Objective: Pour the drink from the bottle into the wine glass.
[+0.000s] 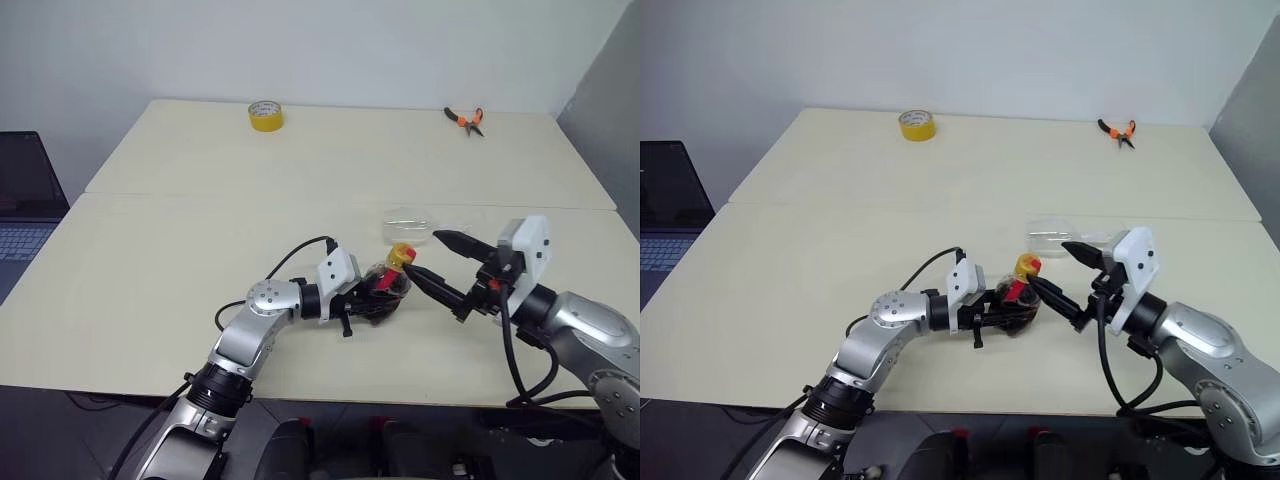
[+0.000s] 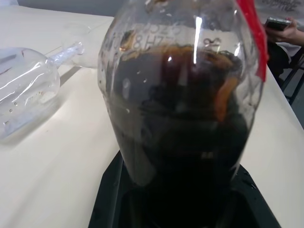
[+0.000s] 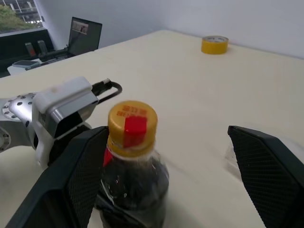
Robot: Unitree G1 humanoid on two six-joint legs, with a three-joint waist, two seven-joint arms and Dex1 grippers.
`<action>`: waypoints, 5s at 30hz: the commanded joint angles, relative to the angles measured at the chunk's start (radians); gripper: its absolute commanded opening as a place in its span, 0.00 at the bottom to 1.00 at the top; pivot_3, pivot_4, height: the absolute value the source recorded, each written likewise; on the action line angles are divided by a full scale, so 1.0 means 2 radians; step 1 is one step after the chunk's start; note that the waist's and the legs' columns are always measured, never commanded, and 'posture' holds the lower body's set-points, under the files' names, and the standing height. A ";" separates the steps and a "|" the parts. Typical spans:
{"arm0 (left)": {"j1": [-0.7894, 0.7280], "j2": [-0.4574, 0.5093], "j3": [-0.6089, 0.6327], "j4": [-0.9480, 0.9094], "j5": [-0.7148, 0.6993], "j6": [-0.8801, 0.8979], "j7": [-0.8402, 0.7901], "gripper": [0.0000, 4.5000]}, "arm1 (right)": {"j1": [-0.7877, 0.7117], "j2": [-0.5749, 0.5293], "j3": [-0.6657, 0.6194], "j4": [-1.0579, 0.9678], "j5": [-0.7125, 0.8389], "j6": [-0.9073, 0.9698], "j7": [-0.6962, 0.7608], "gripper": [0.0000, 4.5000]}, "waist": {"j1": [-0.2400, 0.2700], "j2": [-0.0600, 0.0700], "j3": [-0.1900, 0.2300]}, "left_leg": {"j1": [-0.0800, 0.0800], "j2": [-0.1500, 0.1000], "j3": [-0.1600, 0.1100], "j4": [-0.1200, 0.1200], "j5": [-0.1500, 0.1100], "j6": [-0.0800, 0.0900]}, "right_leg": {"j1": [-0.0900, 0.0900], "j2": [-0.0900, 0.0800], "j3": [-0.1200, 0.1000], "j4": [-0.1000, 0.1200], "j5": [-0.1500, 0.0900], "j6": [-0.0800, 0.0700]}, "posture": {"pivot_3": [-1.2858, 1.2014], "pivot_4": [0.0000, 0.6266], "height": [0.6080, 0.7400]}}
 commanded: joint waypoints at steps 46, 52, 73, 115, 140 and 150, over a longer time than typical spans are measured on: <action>-0.007 -0.006 0.005 -0.017 -0.009 -0.017 0.000 0.20 | -0.071 0.058 0.055 0.008 0.049 0.005 -0.045 0.28 | -0.001 0.000 0.000 | 0.000 0.000 0.000 0.000 0.000 0.000 | 0.000 0.000 0.000 0.000 0.000 0.000 | 0.52 0.24 1.00; -0.007 -0.007 0.005 -0.016 -0.008 -0.019 0.001 0.20 | -0.078 0.108 0.029 0.018 0.123 0.009 -0.082 0.28 | -0.001 0.000 0.000 | 0.000 0.000 0.000 0.000 0.000 0.000 | 0.000 0.000 0.000 0.000 0.000 0.000 | 0.52 0.24 1.00; -0.005 -0.013 0.011 -0.015 -0.012 -0.024 0.009 0.20 | 0.124 0.031 0.017 0.091 -0.115 -0.132 -0.037 0.27 | -0.003 0.000 0.000 | 0.000 0.000 0.001 0.000 0.000 0.000 | 0.000 0.000 0.001 -0.001 0.000 0.000 | 0.52 0.24 1.00; -0.012 -0.025 0.165 0.077 0.032 -0.090 0.247 0.20 | -0.003 0.044 0.137 0.033 -0.197 -0.125 0.064 1.00 | 0.000 0.000 0.000 | 0.001 0.000 0.000 0.000 0.000 0.000 | 0.000 0.001 0.001 0.000 0.000 0.000 | 0.52 0.24 1.00; -0.132 -0.006 0.242 0.407 0.059 -0.265 0.391 0.43 | -0.144 0.097 0.221 0.087 -0.225 -0.106 0.084 1.00 | 0.000 -0.001 0.000 | 0.000 0.000 0.000 0.000 0.000 0.000 | -0.001 -0.001 0.000 0.001 0.000 0.000 | 0.52 0.24 1.00; -0.047 -0.025 0.229 0.278 0.054 -0.223 0.381 1.00 | -0.136 0.090 0.214 0.069 -0.224 -0.097 0.081 1.00 | 0.000 -0.001 0.000 | 0.000 0.000 0.000 0.000 0.000 0.000 | -0.001 -0.001 0.000 0.001 0.000 0.000 | 0.52 0.24 1.00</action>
